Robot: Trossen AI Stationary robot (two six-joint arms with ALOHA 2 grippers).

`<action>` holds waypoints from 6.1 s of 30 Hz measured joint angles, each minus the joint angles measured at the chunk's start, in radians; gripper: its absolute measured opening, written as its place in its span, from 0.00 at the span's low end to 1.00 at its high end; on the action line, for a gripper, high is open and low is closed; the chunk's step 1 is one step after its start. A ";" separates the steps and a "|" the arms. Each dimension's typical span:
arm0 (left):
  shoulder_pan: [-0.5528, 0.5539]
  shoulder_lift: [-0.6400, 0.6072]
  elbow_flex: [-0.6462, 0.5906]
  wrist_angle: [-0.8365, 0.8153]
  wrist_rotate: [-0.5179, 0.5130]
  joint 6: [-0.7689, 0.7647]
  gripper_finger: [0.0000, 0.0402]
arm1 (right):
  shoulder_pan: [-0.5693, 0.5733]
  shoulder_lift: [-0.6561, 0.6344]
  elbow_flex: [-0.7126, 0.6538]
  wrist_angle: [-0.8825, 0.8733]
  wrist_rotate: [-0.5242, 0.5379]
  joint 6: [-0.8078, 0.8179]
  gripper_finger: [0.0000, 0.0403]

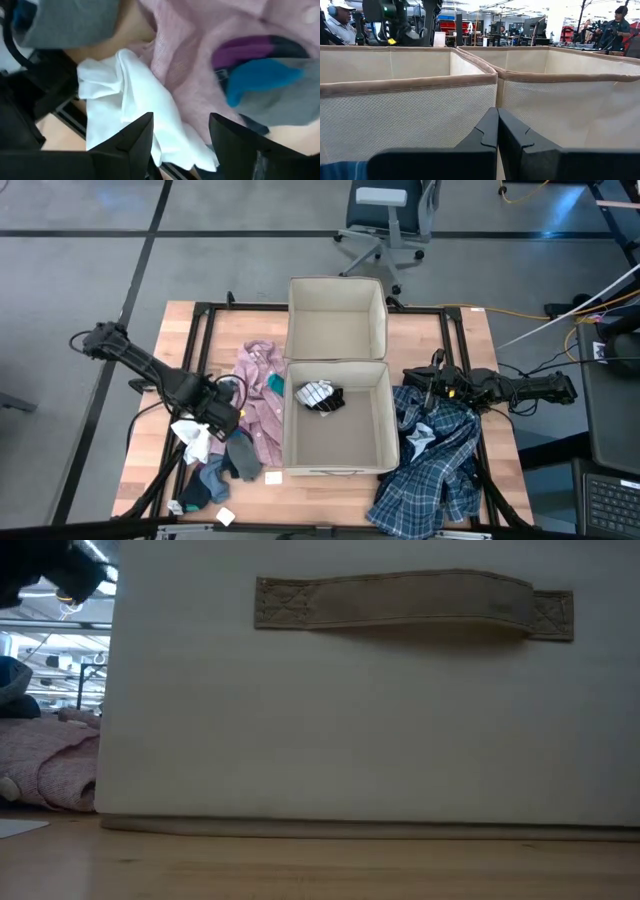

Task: Sort clothes
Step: Put the white sock into the bottom laundry organizer

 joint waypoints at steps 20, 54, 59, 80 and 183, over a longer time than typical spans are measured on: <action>0.001 0.031 -0.193 0.180 0.125 0.036 0.45 | 0.000 0.000 0.000 0.000 0.000 0.017 0.02; 0.016 0.015 0.282 -0.054 -0.060 0.331 0.01 | 0.000 0.000 0.000 0.000 0.000 0.017 0.02; 0.019 0.015 0.429 -0.067 -0.181 0.432 0.01 | 0.000 0.000 0.000 0.000 0.000 0.017 0.02; 0.161 0.011 0.602 0.438 -0.522 1.111 0.02 | 0.000 0.000 0.000 0.002 0.010 0.017 0.02; 0.086 0.050 0.242 -0.228 -0.219 0.317 0.50 | 0.000 0.001 0.000 -0.003 0.022 0.017 0.02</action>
